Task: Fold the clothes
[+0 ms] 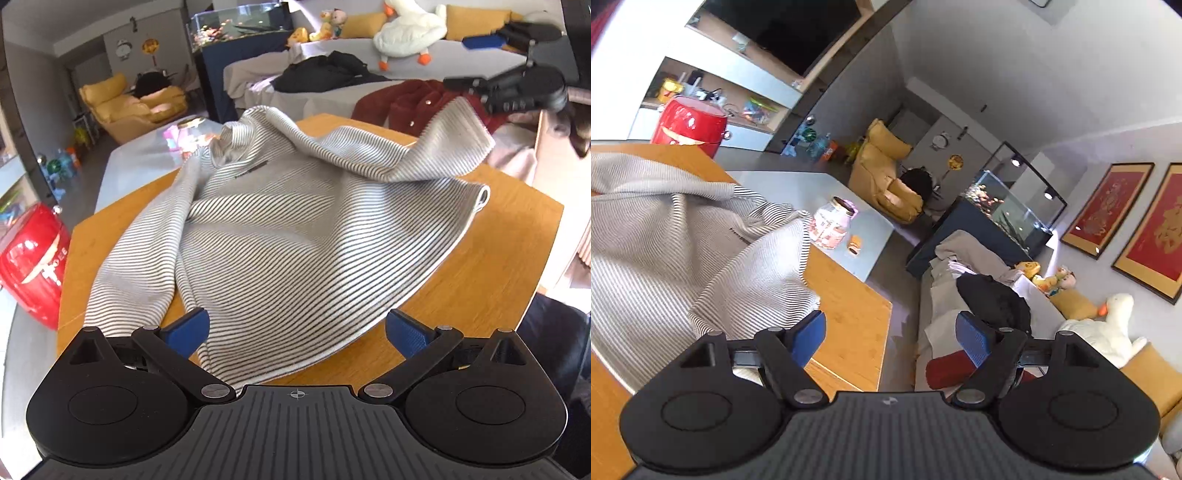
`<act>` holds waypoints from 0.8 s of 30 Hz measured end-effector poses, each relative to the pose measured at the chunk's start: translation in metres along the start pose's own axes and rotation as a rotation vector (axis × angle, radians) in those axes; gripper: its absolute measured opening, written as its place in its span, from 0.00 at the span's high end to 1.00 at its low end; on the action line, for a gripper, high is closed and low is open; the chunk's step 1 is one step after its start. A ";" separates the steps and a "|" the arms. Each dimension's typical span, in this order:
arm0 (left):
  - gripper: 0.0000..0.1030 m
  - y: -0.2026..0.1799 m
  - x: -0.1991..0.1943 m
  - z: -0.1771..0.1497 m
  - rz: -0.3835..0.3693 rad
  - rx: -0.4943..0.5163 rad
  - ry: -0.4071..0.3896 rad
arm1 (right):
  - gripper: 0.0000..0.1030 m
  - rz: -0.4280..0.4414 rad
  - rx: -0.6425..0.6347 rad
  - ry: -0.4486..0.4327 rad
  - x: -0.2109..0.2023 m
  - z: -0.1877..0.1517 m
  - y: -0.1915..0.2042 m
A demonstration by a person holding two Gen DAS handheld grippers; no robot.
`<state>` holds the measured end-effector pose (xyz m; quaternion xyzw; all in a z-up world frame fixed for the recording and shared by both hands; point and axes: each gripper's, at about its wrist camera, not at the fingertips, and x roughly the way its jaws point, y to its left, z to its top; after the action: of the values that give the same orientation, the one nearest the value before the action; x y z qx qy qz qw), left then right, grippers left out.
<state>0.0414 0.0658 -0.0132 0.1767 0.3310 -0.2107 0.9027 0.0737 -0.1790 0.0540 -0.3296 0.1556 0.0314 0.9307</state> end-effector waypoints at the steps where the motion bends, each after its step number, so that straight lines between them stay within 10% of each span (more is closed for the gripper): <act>1: 0.00 0.003 0.004 -0.002 0.026 -0.006 0.014 | 0.20 0.052 -0.014 0.001 -0.004 -0.004 0.003; 9: 0.00 0.046 0.015 0.003 0.239 -0.143 0.020 | 0.19 0.385 -0.019 0.057 -0.045 -0.048 0.070; 12: 0.00 0.062 0.011 0.008 0.289 -0.194 0.000 | 0.17 0.349 -0.068 0.050 -0.039 -0.051 0.089; 15: 0.00 0.061 -0.004 0.008 0.180 -0.207 -0.026 | 0.15 0.315 -0.130 0.029 -0.028 -0.045 0.095; 20: 0.00 0.024 -0.017 -0.002 0.038 -0.040 -0.027 | 0.18 0.180 -0.133 -0.010 -0.003 -0.029 0.093; 24: 0.00 0.001 -0.007 -0.013 0.064 0.101 0.018 | 0.18 0.145 -0.073 -0.012 0.005 -0.020 0.082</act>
<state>0.0306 0.0745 -0.0171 0.2344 0.3223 -0.1966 0.8958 0.0598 -0.1278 -0.0115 -0.3510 0.1723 0.1064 0.9142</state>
